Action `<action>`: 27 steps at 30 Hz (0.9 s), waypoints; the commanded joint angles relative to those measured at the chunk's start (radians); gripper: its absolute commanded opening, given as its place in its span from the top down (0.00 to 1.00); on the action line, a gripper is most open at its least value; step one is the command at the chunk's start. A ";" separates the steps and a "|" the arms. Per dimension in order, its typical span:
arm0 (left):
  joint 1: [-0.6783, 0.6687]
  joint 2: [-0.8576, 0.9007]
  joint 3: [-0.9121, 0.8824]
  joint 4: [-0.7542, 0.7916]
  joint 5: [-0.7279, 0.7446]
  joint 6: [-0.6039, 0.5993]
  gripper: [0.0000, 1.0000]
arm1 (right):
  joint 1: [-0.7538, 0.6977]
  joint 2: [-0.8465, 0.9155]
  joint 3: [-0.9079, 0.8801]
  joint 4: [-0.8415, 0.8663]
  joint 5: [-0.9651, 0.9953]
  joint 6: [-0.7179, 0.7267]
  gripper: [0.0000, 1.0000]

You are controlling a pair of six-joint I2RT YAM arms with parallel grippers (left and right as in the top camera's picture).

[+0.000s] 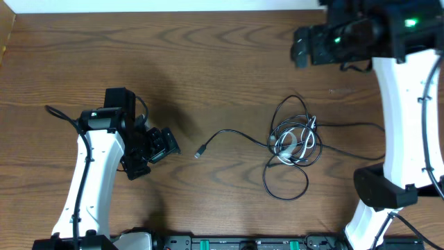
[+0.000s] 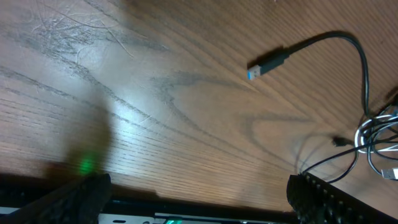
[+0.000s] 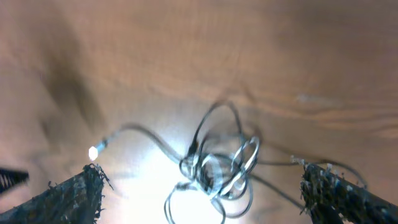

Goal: Untangle cables

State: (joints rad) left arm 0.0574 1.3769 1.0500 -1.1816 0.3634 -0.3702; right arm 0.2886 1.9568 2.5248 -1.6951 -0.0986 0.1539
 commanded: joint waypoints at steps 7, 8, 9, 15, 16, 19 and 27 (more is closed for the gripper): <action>0.003 0.002 -0.007 -0.006 -0.006 -0.010 0.05 | 0.022 0.016 -0.370 -0.003 0.082 0.017 0.01; 0.003 0.002 -0.007 -0.006 -0.006 -0.010 0.05 | 0.019 0.016 -0.411 -0.001 0.098 0.018 0.01; 0.003 0.002 -0.007 -0.006 -0.006 -0.010 0.05 | 0.017 0.016 -0.455 0.005 0.113 0.018 0.01; 0.003 0.002 -0.007 0.000 -0.006 -0.010 0.05 | -0.001 0.016 -0.695 0.064 0.122 0.017 0.02; 0.003 0.002 -0.007 0.002 -0.006 -0.010 0.05 | -0.001 0.016 -0.732 0.079 0.122 0.017 0.04; 0.003 0.002 -0.007 0.002 -0.006 -0.010 0.05 | -0.001 0.016 -0.833 0.122 0.122 0.007 0.09; 0.003 0.002 -0.007 0.002 -0.006 -0.010 0.04 | -0.002 0.016 -1.017 0.254 0.121 0.002 0.46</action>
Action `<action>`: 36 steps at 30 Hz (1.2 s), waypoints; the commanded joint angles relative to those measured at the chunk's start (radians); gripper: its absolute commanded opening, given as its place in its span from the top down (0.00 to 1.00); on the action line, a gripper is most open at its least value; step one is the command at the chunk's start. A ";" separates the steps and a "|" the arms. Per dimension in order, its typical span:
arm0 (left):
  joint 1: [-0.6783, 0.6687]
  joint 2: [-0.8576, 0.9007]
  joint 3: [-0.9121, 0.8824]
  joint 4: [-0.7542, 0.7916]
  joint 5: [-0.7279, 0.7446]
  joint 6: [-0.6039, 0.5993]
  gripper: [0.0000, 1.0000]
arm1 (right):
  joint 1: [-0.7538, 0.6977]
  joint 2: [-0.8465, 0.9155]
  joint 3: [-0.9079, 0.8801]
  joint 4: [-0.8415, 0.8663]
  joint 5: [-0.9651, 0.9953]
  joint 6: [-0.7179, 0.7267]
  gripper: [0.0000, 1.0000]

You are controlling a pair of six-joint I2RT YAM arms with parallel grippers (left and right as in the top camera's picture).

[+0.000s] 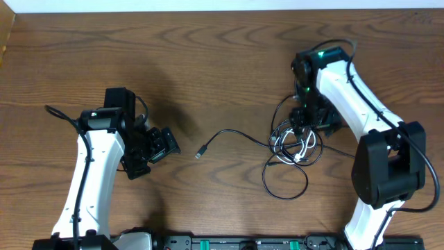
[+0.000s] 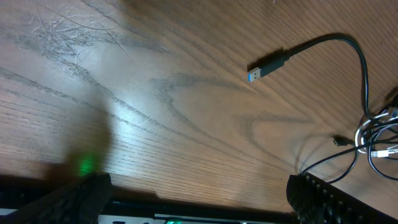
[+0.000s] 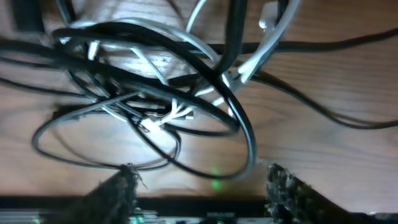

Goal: Untangle cables

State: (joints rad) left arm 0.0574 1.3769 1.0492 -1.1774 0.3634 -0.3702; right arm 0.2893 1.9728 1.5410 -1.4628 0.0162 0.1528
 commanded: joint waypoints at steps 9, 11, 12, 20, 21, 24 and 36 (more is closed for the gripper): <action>0.003 0.002 -0.006 -0.002 -0.006 -0.010 0.05 | -0.002 0.000 -0.066 0.081 0.000 0.003 0.70; 0.003 0.002 -0.006 -0.002 -0.006 -0.010 0.05 | -0.002 0.000 -0.066 0.085 0.016 0.003 0.60; 0.003 0.002 -0.006 -0.003 -0.006 -0.010 0.05 | -0.002 0.000 -0.066 0.091 0.033 0.003 0.55; 0.003 0.002 -0.006 0.012 -0.006 -0.010 0.05 | -0.014 0.000 0.003 0.078 0.008 -0.053 0.44; 0.003 0.002 -0.006 0.012 -0.006 -0.010 0.05 | -0.016 0.000 0.034 0.050 -0.018 -0.078 0.43; 0.003 0.002 -0.006 0.013 -0.006 -0.010 0.05 | -0.026 -0.005 0.150 -0.037 0.000 -0.088 0.36; 0.003 0.002 -0.006 0.013 -0.006 -0.010 0.05 | -0.154 -0.005 0.107 -0.051 -0.039 -0.053 0.20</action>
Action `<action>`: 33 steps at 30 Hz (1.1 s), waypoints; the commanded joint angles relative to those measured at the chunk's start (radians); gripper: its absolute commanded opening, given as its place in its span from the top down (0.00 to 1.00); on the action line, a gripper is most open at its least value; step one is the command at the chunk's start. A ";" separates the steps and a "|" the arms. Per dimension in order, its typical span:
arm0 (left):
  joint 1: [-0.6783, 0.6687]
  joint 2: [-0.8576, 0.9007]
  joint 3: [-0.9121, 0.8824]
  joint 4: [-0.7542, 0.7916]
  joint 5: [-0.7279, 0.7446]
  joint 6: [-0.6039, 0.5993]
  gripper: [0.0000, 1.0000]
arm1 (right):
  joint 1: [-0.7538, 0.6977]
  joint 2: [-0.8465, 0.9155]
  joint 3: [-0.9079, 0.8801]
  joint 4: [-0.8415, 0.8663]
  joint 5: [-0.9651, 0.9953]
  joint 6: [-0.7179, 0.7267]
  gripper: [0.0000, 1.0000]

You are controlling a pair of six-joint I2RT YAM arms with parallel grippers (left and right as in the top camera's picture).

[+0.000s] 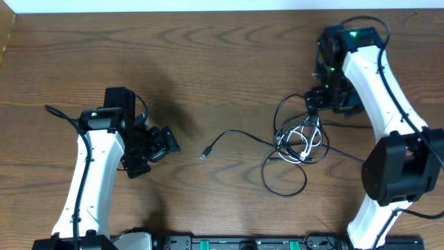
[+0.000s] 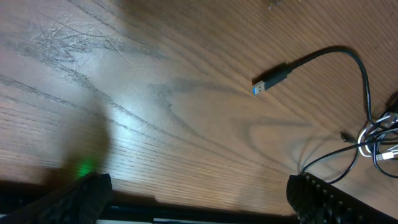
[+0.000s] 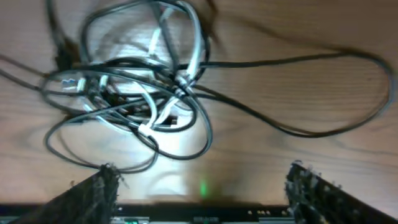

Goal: Untangle cables

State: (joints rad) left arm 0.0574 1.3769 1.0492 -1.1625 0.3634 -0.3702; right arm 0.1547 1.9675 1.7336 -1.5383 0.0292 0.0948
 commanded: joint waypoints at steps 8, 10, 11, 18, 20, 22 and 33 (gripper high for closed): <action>0.003 0.002 -0.006 0.002 -0.006 -0.010 0.05 | -0.021 0.000 -0.315 0.206 -0.144 0.001 0.56; 0.003 0.002 -0.006 0.002 -0.006 -0.010 0.05 | -0.021 0.000 -0.334 0.236 -0.145 0.002 0.78; 0.003 0.002 -0.006 0.002 -0.006 -0.010 0.05 | -0.021 0.000 -0.334 0.242 -0.150 0.002 0.82; 0.003 0.002 -0.006 0.002 -0.006 -0.010 0.05 | -0.019 -0.026 -0.204 0.174 -0.202 0.002 0.99; 0.003 0.002 -0.006 0.002 -0.006 -0.010 0.05 | -0.015 -0.040 -0.111 0.111 -0.221 0.001 0.99; 0.003 0.002 -0.006 0.003 -0.006 -0.010 0.04 | -0.008 -0.061 0.008 0.046 -0.245 0.001 0.99; 0.003 0.002 -0.006 0.004 -0.005 -0.010 0.05 | 0.036 -0.219 0.518 0.066 -0.717 0.001 0.99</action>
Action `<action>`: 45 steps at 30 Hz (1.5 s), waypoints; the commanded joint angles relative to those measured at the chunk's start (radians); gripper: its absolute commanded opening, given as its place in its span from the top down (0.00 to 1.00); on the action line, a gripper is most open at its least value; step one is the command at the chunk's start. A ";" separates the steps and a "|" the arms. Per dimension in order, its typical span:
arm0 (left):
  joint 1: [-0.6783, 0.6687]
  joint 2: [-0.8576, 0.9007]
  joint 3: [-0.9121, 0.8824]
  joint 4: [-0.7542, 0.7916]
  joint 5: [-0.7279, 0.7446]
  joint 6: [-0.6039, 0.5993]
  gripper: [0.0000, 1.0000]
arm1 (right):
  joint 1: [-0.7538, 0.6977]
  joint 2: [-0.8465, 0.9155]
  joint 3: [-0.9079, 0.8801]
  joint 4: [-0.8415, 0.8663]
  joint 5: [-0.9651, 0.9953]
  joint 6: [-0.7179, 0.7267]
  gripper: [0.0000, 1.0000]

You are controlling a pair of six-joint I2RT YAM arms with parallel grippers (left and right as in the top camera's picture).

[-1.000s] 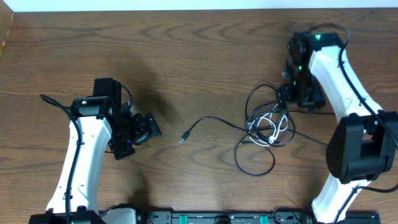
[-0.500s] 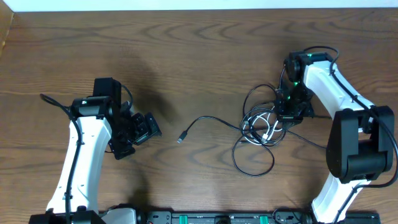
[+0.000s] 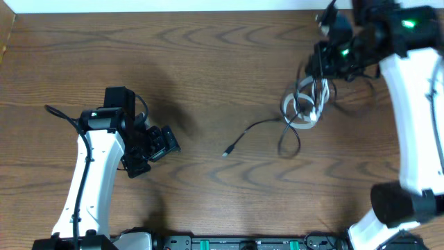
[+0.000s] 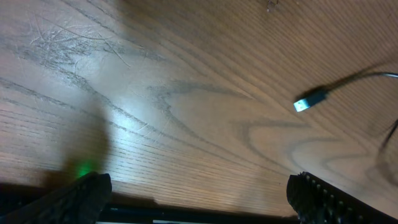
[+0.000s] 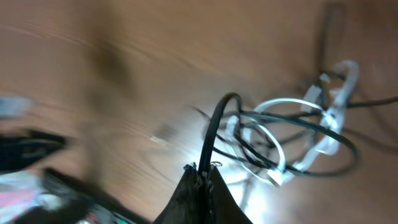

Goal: Untangle cables

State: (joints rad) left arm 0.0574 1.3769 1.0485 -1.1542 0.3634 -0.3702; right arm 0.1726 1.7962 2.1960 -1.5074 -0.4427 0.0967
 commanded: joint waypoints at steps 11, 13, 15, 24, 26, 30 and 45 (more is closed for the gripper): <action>0.003 0.002 -0.005 -0.008 0.055 -0.010 0.05 | 0.107 -0.106 0.056 0.202 0.241 0.353 0.98; 0.003 0.002 -0.005 -0.011 0.055 -0.010 0.05 | 0.122 -0.103 0.045 0.149 0.385 0.412 0.99; 0.003 0.002 -0.005 -0.010 0.055 -0.010 0.05 | 0.129 -0.102 0.044 0.138 0.356 0.407 0.99; 0.003 0.002 -0.005 -0.016 0.055 -0.009 0.05 | 0.042 -0.175 0.129 0.384 0.014 0.430 0.99; 0.003 0.002 -0.005 -0.014 0.055 -0.009 0.05 | 0.029 -0.202 0.140 0.420 0.037 0.453 0.99; 0.003 0.002 -0.005 -0.011 0.055 -0.010 0.05 | 0.043 -0.231 0.140 0.436 0.047 0.399 0.98; 0.003 0.002 -0.005 -0.011 0.055 -0.010 0.05 | 0.084 0.061 0.101 -0.049 0.436 0.314 0.99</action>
State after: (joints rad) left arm 0.0574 1.3769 1.0485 -1.1625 0.4137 -0.3702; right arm 0.2527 1.7893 2.3043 -1.5024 -0.0723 0.4282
